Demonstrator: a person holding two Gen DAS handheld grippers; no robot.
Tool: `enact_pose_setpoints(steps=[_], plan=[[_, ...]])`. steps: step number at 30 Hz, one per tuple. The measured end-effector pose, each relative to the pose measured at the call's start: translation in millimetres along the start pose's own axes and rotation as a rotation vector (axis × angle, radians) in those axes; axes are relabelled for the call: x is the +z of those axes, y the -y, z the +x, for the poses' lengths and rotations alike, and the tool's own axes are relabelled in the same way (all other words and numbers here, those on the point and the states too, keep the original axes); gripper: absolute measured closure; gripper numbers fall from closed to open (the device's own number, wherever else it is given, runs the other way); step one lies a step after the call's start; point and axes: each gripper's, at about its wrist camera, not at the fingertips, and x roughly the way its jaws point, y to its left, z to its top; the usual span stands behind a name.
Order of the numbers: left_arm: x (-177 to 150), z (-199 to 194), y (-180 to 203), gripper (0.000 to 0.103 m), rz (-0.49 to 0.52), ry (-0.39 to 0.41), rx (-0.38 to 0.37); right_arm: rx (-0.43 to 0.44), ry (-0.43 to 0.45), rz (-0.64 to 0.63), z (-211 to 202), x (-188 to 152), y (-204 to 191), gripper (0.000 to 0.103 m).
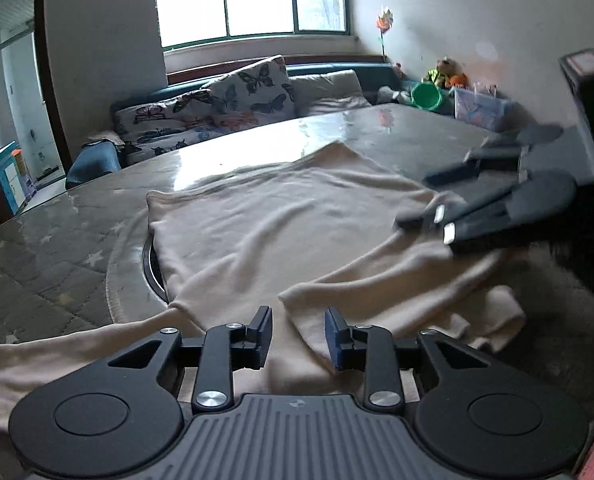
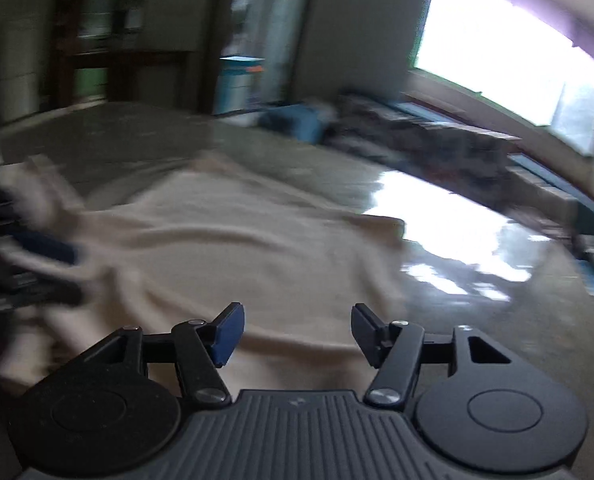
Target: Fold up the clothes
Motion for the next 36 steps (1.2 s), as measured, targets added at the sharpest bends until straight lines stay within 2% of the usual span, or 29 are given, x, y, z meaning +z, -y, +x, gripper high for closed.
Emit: enact_pose_setpoints(steps=[2,4,6,9,14,19,24,26,27,29,31,36], plan=[[-2.2,-3.9,-1.0,0.071,0.004,0.000,0.006,0.048,-0.024,-0.022,5.4,0.5,-13.0,0.042],[-4.5,-7.7,-2.0,0.071,0.008,0.000,0.011,0.052,-0.013,-0.060,6.9,-0.4,-28.7,0.043],[-6.7,-11.6,-3.0,0.069,0.012,0.000,0.017,0.094,0.010,-0.108,0.9,1.9,-41.3,0.043],[-6.0,-20.1,-16.2,0.069,-0.024,0.014,0.046,0.092,0.024,-0.143,-2.5,5.1,-49.3,0.043],[-9.5,-37.8,-39.6,0.069,-0.125,0.055,0.103,0.100,0.027,-0.105,-4.7,6.4,-45.4,0.043],[-34.5,-56.7,-73.0,0.069,-0.274,0.055,0.292,0.134,-0.014,-0.058,-6.3,3.8,-37.6,0.043],[-55.2,-79.6,-114.3,0.069,-0.424,0.076,0.517,0.133,0.007,-0.022,-12.0,5.0,-35.6,0.043],[-60.1,-83.4,-134.0,0.068,-0.492,0.072,0.585,0.130,0.021,-0.015,-15.2,6.9,-35.8,0.043],[-62.1,-84.4,-143.0,0.065,-0.522,0.067,0.614,0.130,0.028,-0.012,-17.1,8.1,-36.3,0.043],[-66.9,-85.2,-159.3,0.062,-0.569,0.062,0.661,0.128,0.036,-0.011,-19.9,9.1,-36.7,0.043],[-68.3,-83.6,-168.7,0.060,-0.587,0.059,0.677,0.126,0.042,-0.010,-22.2,10.1,-37.0,0.043],[-73.0,-69.3,-186.6,0.060,-0.648,0.019,0.668,0.108,0.047,-0.012,-27.2,7.8,-37.9,0.042]])
